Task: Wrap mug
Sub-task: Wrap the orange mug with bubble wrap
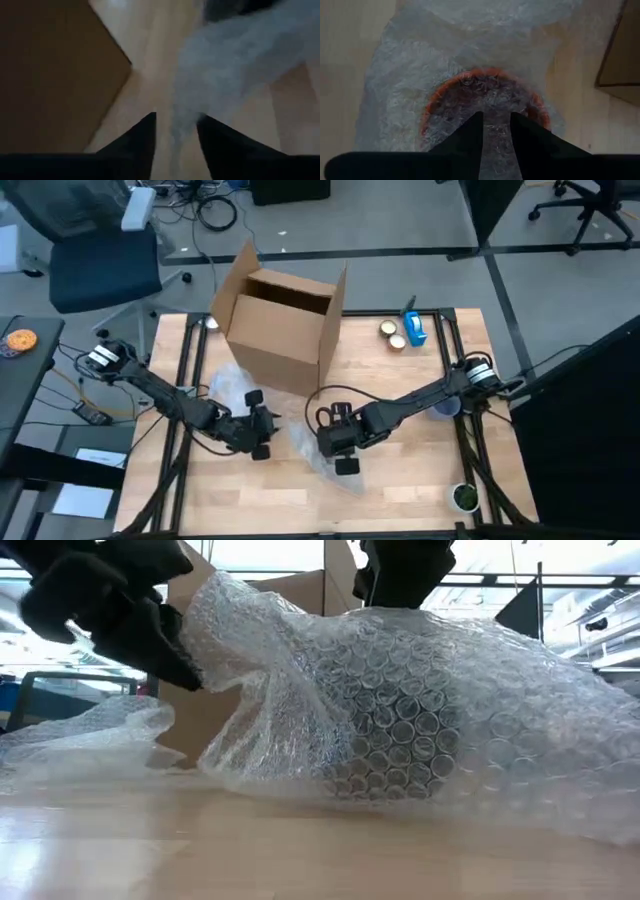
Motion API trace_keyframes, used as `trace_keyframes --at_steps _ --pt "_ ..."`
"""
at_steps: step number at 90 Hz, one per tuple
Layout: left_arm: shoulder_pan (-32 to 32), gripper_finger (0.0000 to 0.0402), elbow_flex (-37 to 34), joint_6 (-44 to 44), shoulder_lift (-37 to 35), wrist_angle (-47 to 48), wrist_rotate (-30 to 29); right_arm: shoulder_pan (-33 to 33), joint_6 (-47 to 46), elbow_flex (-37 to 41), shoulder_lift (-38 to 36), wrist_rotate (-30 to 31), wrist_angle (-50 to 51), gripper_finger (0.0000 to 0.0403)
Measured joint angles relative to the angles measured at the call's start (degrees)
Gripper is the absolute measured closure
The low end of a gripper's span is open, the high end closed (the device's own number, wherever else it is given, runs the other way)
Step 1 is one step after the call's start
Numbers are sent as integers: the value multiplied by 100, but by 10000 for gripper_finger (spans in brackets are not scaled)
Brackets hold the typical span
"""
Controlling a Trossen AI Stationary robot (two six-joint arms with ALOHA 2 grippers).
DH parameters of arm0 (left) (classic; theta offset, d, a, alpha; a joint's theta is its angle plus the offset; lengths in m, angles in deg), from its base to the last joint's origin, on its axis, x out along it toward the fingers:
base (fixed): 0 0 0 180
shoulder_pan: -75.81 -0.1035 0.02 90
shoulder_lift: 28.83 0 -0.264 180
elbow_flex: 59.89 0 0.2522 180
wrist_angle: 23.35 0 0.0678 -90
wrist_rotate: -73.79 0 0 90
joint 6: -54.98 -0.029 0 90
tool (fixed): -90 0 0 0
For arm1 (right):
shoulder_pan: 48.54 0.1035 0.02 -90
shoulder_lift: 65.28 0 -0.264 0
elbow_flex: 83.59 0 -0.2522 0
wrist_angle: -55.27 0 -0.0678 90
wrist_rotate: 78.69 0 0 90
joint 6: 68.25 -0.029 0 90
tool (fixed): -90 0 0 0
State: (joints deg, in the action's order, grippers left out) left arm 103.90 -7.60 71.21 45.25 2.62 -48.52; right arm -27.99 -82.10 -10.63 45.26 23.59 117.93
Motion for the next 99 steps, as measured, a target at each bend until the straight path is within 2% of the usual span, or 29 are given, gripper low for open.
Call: trace_keyframes --at_steps 7,11,27,36,46,67,86,99 --pt "0 371 218 -124 0 197 233 0 2 -2 0 2 2 328" --pt "2 389 415 -114 -9 506 358 0 2 -2 0 2 2 328" --pt "88 400 1487 -63 -31 2188 593 0 51 -2 0 2 24 328" --pt "126 401 1998 -107 -32 3101 1079 0 136 -2 -1 3 40 328" --pt "170 402 2346 -297 -33 3700 1827 0 532 -2 -2 4 44 328" --pt "205 402 2459 -717 -31 3474 3225 -11 1271 -2 -2 149 44 328" --pt "208 402 2459 -1037 -29 2547 3978 -13 1451 -2 -2 188 26 328" --pt "206 402 2459 -1152 -27 2069 4258 -11 1451 -2 -2 278 22 328"
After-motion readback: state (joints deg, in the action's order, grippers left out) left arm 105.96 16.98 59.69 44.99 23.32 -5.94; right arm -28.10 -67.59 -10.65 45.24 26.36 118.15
